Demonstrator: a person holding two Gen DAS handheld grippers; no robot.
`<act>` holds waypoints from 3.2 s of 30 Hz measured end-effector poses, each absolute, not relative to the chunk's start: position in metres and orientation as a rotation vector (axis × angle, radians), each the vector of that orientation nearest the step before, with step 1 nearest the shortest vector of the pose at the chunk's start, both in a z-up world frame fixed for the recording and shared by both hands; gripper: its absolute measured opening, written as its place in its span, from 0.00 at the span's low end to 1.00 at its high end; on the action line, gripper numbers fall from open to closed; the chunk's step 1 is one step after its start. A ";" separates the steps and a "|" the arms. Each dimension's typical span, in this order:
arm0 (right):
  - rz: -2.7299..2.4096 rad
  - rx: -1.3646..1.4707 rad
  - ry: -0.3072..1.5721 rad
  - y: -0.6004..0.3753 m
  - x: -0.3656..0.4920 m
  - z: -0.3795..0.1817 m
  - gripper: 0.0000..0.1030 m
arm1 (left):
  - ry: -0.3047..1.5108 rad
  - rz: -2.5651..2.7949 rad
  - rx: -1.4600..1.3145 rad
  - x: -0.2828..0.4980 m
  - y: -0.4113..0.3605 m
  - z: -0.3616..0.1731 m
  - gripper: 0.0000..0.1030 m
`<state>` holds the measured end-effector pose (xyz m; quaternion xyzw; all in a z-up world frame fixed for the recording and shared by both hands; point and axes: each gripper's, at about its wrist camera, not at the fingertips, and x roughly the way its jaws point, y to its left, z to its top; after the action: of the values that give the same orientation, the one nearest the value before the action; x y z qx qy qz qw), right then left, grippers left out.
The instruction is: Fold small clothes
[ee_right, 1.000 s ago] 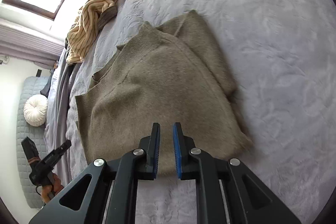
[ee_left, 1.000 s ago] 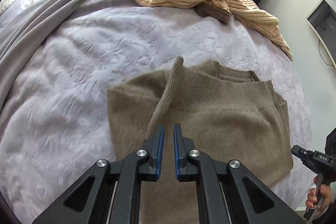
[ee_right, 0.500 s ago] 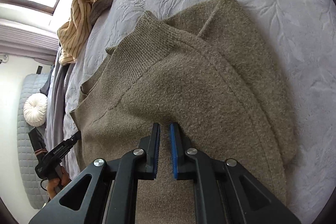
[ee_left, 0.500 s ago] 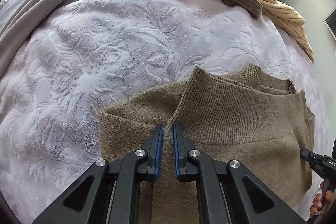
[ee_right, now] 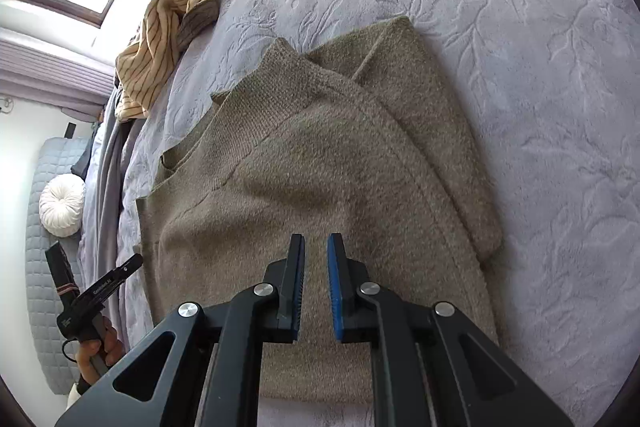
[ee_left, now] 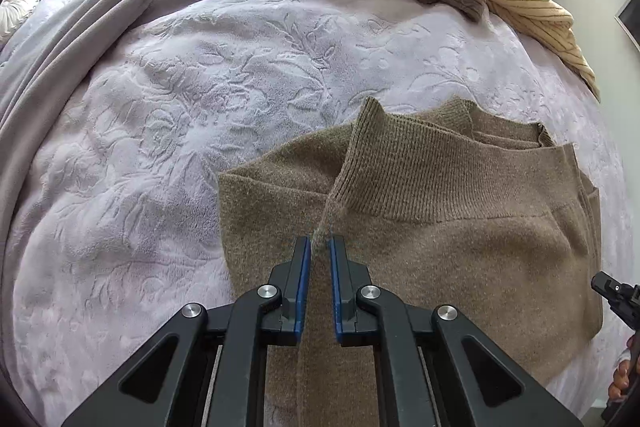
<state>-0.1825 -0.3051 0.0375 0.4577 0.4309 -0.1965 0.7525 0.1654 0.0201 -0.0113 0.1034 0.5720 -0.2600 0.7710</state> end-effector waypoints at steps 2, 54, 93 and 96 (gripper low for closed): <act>-0.425 1.013 0.943 -0.300 -0.185 0.037 0.14 | 1.246 -0.558 0.228 0.160 0.023 -0.011 0.10; -0.058 1.286 1.001 -0.119 -0.144 -0.004 0.70 | 1.322 -0.448 0.127 0.140 0.129 -0.028 0.99; 0.075 1.584 0.560 -0.125 -0.105 0.007 0.08 | 1.633 -0.956 -0.487 0.179 0.078 -0.056 0.99; 0.062 1.532 0.637 -0.121 -0.104 0.003 0.08 | 1.594 -0.980 -0.329 0.166 0.048 -0.043 0.99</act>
<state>-0.1036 -0.1209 0.0031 0.6811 0.2830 0.0276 0.6748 0.1664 0.0477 -0.0425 -0.1409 0.6826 -0.4193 0.5817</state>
